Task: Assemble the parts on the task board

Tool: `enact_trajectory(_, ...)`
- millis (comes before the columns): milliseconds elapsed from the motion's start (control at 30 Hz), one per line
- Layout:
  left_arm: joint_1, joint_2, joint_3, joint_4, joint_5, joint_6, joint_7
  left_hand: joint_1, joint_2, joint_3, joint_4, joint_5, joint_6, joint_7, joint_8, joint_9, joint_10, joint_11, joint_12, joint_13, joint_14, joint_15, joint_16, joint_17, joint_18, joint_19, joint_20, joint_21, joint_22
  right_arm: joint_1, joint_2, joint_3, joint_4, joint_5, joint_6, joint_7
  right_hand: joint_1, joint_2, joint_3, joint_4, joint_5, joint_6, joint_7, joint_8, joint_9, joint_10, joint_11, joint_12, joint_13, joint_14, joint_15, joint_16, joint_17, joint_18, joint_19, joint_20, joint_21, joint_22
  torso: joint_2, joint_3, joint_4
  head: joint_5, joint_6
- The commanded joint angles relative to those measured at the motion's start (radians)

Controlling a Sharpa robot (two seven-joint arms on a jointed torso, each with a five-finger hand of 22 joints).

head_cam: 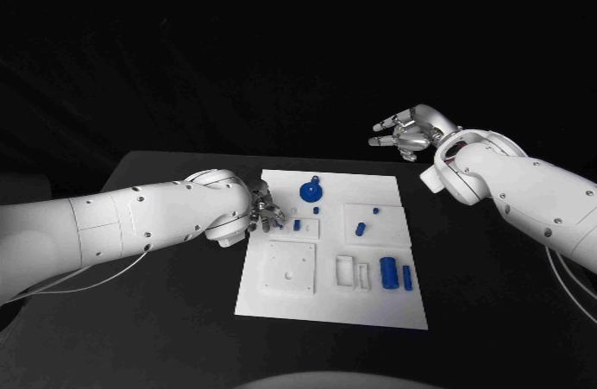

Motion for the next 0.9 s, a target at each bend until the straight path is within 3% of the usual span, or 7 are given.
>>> enact_trajectory(33, -0.002, 0.001, 0.000, 0.005, -0.007, 0.027, -0.006, 0.012, 0.007, 0.012, -0.005, 0.004, 0.086, -0.078, 0.017, 0.133, 0.049, -0.004, 0.002, -0.002, 0.007, 0.003, 0.003, -0.003, 0.011, -0.001, 0.008, 0.004, 0.018, 0.000, 0.000, 0.000, 0.001, -0.006, 0.014, 0.003, -0.007, 0.005, 0.005, 0.001, 0.003, 0.007, 0.002, -0.006, -0.001, -0.004, -0.002, 0.001, 0.001, -0.005, -0.004, -0.003, 0.000, 0.015, 0.036, 0.002, -0.002, 0.101, 0.000, 0.0003, 0.0001, 0.000, 0.000)
enact_trajectory(900, -0.006, 0.000, 0.000, 0.006, -0.023, 0.045, -0.013, 0.018, 0.005, 0.012, -0.007, 0.006, 0.088, -0.078, 0.015, 0.132, 0.049, -0.004, 0.001, -0.003, 0.007, 0.005, 0.003, -0.007, 0.012, -0.003, 0.010, 0.005, 0.018, -0.001, 0.002, 0.000, -0.002, -0.006, 0.010, 0.003, -0.007, 0.005, 0.005, 0.001, 0.003, 0.007, 0.002, -0.006, -0.001, -0.004, -0.002, 0.001, 0.001, -0.005, -0.004, -0.003, 0.000, 0.015, 0.036, 0.002, -0.002, 0.101, 0.000, 0.0002, 0.0000, 0.001, -0.003)
